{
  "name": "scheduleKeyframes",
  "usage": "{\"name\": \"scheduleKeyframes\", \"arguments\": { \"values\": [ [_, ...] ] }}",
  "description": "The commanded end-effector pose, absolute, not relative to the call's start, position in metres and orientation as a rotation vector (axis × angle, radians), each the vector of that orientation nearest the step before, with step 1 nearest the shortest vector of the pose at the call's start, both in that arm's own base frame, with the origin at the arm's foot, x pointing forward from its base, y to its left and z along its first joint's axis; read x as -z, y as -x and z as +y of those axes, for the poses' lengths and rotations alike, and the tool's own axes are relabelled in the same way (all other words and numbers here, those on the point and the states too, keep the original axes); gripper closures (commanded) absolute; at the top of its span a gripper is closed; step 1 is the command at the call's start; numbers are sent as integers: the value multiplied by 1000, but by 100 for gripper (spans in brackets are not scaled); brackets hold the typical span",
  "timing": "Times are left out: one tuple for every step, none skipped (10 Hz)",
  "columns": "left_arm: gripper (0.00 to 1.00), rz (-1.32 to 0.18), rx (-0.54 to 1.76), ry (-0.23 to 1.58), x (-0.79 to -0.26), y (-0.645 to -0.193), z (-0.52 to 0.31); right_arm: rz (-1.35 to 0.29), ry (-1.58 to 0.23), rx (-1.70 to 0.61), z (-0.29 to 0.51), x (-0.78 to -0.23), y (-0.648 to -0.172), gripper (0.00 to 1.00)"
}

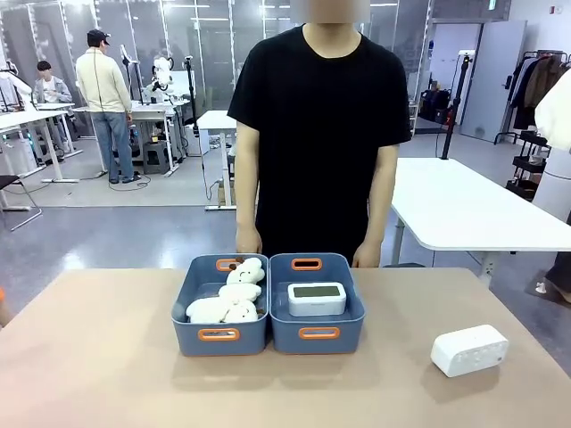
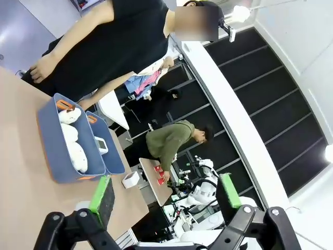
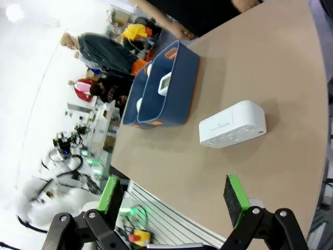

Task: Sort the digital clocks into the basket.
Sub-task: Pick up the Digital clock from the table and place it into the empty Plastic storage basket.

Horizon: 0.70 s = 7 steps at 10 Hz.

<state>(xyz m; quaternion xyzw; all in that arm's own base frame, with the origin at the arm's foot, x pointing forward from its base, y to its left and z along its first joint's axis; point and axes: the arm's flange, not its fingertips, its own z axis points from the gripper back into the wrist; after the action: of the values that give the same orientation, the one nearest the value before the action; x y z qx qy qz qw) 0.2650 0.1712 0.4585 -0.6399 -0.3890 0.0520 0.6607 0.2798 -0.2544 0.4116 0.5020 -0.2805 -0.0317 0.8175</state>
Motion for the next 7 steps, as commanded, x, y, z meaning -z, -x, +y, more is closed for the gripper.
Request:
{"name": "scheduleKeyframes", "arguments": {
  "values": [
    [0,-886,-122,1472,-463,-263,173,-579,-843,-331,-245,-443,-318,0],
    [0,-886,-122,1472,-463,-263,173,-537,-708,-535,-226,-450,-338,0],
    [0,-886,-122,1472,-463,-263,173,-494,-556,-618,-202,-455,-363,0],
    [0,-886,-122,1472,-463,-263,173,-502,-413,-752,-173,-458,-386,0],
    [0,-886,-122,1472,-463,-263,173,-483,-286,-882,-143,-452,-394,0],
    [0,-886,-122,1472,-463,-263,173,-528,-231,-993,-119,-453,-395,0],
    [0,-886,-122,1472,-463,-263,173,-607,-210,-1005,-105,-459,-385,0]
  ]
}}
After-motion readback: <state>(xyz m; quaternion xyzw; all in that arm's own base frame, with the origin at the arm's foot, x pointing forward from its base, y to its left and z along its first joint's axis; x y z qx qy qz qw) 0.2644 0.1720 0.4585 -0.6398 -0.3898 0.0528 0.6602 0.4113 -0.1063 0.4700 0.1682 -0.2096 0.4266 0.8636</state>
